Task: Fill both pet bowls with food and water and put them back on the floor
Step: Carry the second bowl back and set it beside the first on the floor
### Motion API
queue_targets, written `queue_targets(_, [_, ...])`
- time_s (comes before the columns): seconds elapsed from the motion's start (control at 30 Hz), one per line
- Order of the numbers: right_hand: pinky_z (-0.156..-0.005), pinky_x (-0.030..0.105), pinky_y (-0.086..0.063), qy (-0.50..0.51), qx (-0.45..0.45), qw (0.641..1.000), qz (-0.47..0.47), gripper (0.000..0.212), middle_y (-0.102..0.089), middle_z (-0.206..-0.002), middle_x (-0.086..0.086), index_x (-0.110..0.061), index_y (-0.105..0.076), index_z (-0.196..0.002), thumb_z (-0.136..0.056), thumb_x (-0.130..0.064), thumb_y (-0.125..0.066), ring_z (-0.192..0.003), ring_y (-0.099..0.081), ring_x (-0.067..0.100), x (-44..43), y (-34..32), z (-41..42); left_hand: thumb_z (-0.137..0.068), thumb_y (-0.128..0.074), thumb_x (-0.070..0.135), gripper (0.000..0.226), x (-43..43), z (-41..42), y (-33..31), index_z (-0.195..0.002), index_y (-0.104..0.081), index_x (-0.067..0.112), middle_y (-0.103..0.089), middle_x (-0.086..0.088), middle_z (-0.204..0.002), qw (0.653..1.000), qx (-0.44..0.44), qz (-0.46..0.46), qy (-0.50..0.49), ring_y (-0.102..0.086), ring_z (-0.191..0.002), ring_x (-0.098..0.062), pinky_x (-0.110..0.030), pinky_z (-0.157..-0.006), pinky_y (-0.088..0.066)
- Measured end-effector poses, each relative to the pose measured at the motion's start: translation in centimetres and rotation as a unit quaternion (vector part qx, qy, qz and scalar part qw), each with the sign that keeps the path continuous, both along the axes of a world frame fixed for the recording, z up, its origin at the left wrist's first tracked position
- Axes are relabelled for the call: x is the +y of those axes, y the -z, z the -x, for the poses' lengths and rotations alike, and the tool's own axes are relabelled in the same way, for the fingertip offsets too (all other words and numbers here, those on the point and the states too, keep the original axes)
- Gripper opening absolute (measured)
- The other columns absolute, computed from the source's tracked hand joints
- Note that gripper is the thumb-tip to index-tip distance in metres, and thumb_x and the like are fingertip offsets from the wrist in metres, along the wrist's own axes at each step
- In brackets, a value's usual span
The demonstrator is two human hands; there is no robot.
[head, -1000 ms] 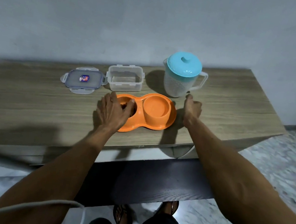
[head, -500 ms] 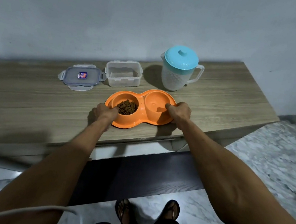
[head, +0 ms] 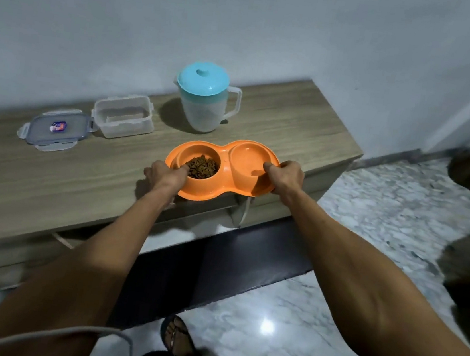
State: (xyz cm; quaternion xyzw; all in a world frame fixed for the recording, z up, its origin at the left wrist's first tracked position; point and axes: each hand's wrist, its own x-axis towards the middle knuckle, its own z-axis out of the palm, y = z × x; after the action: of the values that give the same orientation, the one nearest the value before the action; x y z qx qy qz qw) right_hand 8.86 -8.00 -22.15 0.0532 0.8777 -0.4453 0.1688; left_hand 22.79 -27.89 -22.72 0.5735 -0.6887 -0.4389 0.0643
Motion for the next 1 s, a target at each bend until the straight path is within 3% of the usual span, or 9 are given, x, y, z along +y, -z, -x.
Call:
queue_targets(0.27, [-0.076, 0.049, -0.061, 0.069, 0.02, 0.997, 0.02, 0.047, -0.07, -0.101, 0.014, -0.006, -0.069, -0.096, -0.068, -0.042, -0.07, -0.09, -0.067, 0.034, 17.4, -2.9, 5.3, -0.076, -0.071, 0.044, 0.053, 15.5, 7.9, -2.3, -0.11, -0.065, 0.005, -0.06, -0.02, -0.122, 0.998, 0.025, 0.024, 0.058, -0.063, -0.104, -0.039, -0.048, -0.091, -0.055])
queue_targets(0.37, [-0.071, 0.047, -0.062, 0.089, 0.024, 0.996, 0.019, 0.036, -0.066, -0.094, 0.013, -0.005, -0.065, -0.09, -0.074, -0.036, -0.07, -0.084, -0.066, 0.032, 24.5, -4.0, 6.9, -0.08, -0.071, 0.041, 0.054, 21.9, 11.0, -2.8, -0.116, -0.063, 0.002, -0.059, -0.021, -0.126, 0.995, 0.035, 0.022, 0.094, -0.063, -0.106, -0.038, -0.039, -0.089, -0.054])
queue_targets(0.53, [-0.071, 0.049, -0.062, 0.131, 0.03, 0.991, 0.017, 0.033, -0.066, -0.093, 0.013, -0.003, -0.066, -0.09, -0.078, -0.033, -0.071, -0.072, -0.063, 0.029, 35.0, -5.2, 10.3, -0.082, -0.071, 0.038, 0.054, 31.7, 16.5, -3.2, -0.119, -0.062, 0.0, -0.057, -0.019, -0.128, 0.988, 0.062, 0.005, 0.141, -0.06, -0.11, -0.035, -0.039, -0.091, -0.052])
queue_targets(0.77, [-0.075, 0.052, -0.061, 0.2, 0.04, 0.979, 0.02, 0.026, -0.063, -0.093, 0.013, -0.006, -0.06, -0.085, -0.079, -0.029, -0.07, -0.08, -0.062, 0.032, 45.7, -5.1, 16.6, -0.082, -0.07, 0.035, 0.047, 41.7, 26.2, -3.1, -0.111, -0.063, 0.0, -0.059, -0.019, -0.125, 0.973, 0.08, 0.001, 0.215, -0.062, -0.105, -0.035, -0.037, -0.085, -0.054])
queue_targets(0.9, [-0.075, 0.051, -0.061, 0.222, 0.034, 0.974, 0.018, 0.024, -0.059, -0.094, 0.012, -0.008, -0.057, -0.089, -0.081, -0.026, -0.069, -0.083, -0.06, 0.032, 50.0, -4.2, 21.9, -0.084, -0.069, 0.035, 0.038, 46.1, 32.6, -1.4, -0.1, -0.06, 0.001, -0.056, -0.021, -0.124, 0.968, 0.072, -0.01, 0.239, -0.062, -0.101, -0.038, -0.033, -0.068, -0.049])
queue_targets(1.0, [-0.076, 0.051, -0.061, 0.239, 0.028, 0.97, 0.021, 0.028, -0.057, -0.097, 0.011, -0.007, -0.061, -0.099, -0.081, -0.026, -0.07, -0.088, -0.061, 0.033, 52.6, -3.3, 26.8, -0.08, -0.07, 0.038, 0.044, 48.5, 38.1, 0.0, -0.098, -0.061, -0.001, -0.057, -0.023, -0.119, 0.967, 0.076, -0.028, 0.24, -0.063, -0.095, -0.042, -0.045, -0.077, -0.058])
